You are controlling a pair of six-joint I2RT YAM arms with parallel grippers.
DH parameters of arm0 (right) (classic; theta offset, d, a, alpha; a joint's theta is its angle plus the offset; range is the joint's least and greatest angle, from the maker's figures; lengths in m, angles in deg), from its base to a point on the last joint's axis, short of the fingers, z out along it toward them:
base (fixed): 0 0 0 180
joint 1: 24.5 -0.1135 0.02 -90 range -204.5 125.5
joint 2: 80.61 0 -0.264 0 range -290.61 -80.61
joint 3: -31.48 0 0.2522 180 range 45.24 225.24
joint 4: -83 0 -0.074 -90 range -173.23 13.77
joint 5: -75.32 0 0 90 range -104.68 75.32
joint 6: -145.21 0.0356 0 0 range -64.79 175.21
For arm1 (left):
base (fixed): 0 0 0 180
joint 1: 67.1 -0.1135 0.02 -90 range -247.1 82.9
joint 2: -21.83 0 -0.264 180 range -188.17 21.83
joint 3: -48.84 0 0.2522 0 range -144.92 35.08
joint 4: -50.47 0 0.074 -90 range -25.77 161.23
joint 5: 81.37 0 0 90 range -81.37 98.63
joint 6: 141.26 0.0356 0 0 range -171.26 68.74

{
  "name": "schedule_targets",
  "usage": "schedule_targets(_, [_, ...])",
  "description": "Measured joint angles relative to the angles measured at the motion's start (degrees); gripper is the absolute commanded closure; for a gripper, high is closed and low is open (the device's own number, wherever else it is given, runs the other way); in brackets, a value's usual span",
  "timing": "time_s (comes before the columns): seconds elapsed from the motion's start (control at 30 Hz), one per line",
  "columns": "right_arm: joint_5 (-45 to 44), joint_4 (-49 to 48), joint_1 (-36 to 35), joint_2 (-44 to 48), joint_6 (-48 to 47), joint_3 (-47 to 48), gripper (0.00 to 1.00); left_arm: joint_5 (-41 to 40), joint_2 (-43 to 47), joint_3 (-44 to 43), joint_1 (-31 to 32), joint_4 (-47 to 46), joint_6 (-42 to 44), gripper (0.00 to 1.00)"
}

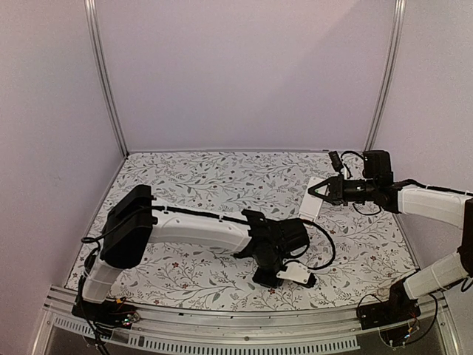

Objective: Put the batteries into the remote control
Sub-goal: Pick up the battery from the center of the board.

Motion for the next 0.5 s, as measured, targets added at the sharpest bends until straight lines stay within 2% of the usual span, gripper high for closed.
schedule_targets(0.27, [0.0,0.0,0.0,0.0,0.0,0.0,1.00,3.1,0.9,1.8,-2.6,1.7,-5.4,0.96])
schedule_targets(0.33, [0.0,0.0,0.0,0.0,0.0,0.0,1.00,3.2,2.7,4.5,-3.3,1.0,-7.2,1.00])
schedule_targets(0.5, [0.1,0.0,0.0,0.0,0.0,0.0,1.00,2.1,9.0,14.2,-5.2,-3.1,-16.3,1.00])
